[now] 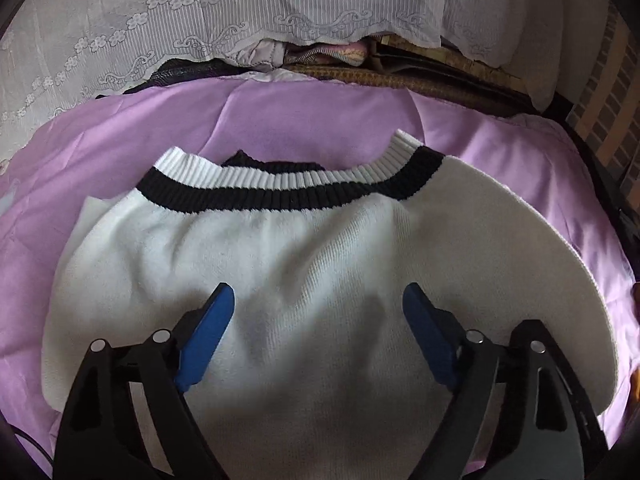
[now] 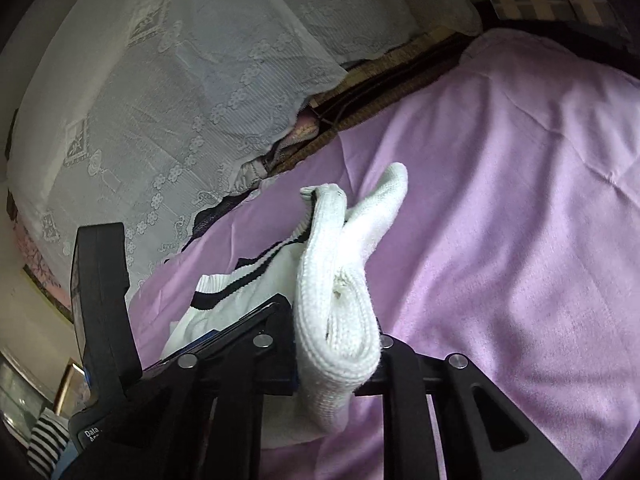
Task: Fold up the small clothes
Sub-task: 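Lift the held side edge with the right tool and fold it across the sweater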
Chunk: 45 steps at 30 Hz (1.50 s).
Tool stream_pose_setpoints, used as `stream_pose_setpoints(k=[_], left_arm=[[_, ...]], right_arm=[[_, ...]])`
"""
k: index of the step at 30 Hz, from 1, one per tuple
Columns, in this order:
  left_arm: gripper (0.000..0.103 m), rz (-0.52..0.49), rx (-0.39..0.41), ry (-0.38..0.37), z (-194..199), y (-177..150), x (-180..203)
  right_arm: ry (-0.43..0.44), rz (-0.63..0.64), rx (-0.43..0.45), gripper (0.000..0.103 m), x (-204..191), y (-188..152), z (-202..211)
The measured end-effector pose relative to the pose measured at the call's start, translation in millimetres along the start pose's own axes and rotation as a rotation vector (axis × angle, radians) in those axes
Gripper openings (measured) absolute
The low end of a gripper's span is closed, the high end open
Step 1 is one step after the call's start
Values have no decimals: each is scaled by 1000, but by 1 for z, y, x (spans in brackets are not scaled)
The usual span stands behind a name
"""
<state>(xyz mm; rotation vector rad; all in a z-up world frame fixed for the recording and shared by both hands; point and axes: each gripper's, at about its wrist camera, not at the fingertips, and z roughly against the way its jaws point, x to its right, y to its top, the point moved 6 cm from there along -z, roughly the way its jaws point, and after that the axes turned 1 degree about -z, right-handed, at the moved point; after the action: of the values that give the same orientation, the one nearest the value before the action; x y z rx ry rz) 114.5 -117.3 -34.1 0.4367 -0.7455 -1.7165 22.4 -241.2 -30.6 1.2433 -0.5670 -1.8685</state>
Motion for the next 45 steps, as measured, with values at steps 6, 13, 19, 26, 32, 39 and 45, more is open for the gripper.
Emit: stream_pose_setpoints(k=[6, 13, 19, 26, 32, 39, 45], left_arm=[[82, 96, 65, -1, 27, 18, -46], [82, 242, 113, 27, 42, 27, -139], [82, 339, 67, 92, 32, 2, -214], [82, 388, 1, 150, 20, -35, -256], [83, 339, -46, 237, 17, -54, -268], [86, 357, -23, 247, 35, -66, -281], [90, 405, 29, 200, 55, -64, -287]], right_arm=[[53, 89, 15, 18, -57, 6, -5], [136, 262, -24, 18, -149, -17, -34], [175, 369, -128, 18, -197, -71, -68], [159, 469, -199, 18, -214, -113, -86], [135, 536, -313, 22, -210, -135, -101], [224, 591, -404, 55, -211, -139, -85], [334, 733, -421, 68, -212, -136, -38]])
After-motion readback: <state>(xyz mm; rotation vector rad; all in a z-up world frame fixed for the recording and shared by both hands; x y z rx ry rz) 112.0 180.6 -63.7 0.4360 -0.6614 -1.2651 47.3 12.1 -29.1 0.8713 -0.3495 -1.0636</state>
